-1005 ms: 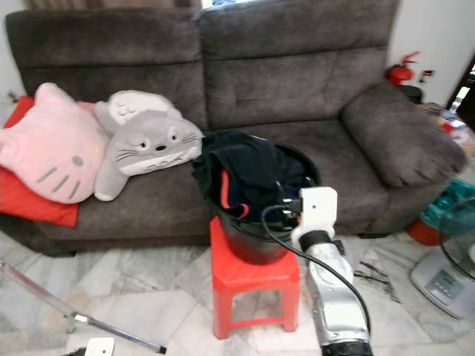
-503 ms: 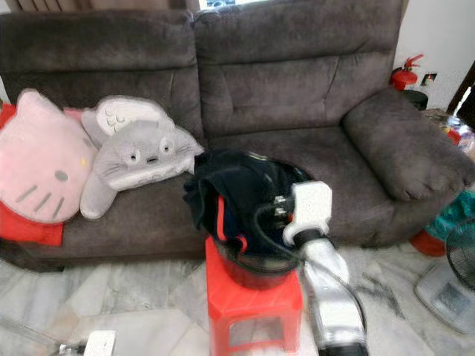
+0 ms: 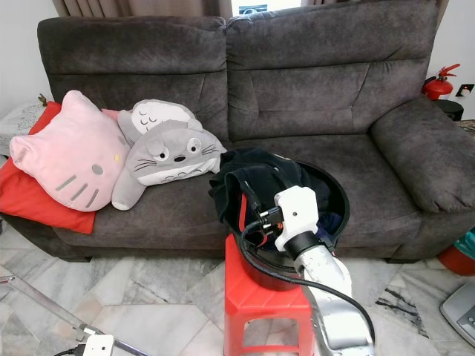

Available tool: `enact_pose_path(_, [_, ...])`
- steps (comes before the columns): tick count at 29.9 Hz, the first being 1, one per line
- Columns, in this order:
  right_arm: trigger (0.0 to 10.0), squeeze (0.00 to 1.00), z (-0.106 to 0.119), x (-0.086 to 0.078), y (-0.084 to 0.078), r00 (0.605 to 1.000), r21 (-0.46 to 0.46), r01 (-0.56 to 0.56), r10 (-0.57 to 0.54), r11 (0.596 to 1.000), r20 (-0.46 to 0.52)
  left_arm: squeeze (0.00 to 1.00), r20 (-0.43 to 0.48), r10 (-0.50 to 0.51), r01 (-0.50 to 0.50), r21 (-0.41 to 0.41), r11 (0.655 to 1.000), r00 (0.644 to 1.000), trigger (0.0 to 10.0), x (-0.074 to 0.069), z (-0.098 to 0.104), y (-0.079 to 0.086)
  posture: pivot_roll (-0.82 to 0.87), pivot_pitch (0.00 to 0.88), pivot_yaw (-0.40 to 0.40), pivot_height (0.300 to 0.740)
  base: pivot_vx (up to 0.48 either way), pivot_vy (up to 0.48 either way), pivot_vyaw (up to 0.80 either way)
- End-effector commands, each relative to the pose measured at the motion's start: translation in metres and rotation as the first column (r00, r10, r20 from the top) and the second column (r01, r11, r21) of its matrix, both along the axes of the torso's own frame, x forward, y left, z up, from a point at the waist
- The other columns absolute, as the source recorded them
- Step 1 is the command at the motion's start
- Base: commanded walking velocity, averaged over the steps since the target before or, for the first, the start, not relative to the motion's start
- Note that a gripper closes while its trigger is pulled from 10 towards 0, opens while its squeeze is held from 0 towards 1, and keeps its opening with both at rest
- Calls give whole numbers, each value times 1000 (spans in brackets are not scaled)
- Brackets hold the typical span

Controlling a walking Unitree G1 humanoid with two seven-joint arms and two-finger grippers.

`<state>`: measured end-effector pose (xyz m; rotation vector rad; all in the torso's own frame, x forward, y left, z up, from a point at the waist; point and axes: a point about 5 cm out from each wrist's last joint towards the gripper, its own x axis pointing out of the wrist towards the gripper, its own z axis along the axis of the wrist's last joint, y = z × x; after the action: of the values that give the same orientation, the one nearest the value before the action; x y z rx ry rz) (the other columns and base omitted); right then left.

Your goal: Hang hanger

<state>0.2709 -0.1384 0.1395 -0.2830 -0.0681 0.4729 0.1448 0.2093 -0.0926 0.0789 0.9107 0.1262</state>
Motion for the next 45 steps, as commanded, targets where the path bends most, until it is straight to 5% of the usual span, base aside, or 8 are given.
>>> enact_pose_path(1, [10000,0,7,4,7,1000,-28,-1,1,1000,7,0,-11,-4,4,1,1000,1000,10000,0,0,2,-246,0,87,732,0,0,0])
enact_pose_path(10, [10000,0,-4,21,-5,984,-50,168,-171,984,-56,0,-14,0,0,2,1000,1000,10000,-1,0,2,-239,0,88,732,0,0,0])
enact_pose_path(35, [10000,0,-15,26,6,978,-80,84,-98,993,-185,0,-19,2,-2,-6,1000,1000,10000,-3,-1,2,-239,0,90,732,0,0,0])
enact_pose_path(45, [10000,0,-15,33,-15,952,-143,221,-245,965,-181,0,-21,-2,2,-11,1000,1000,10000,-2,-1,1,-239,0,89,732,0,0,0])
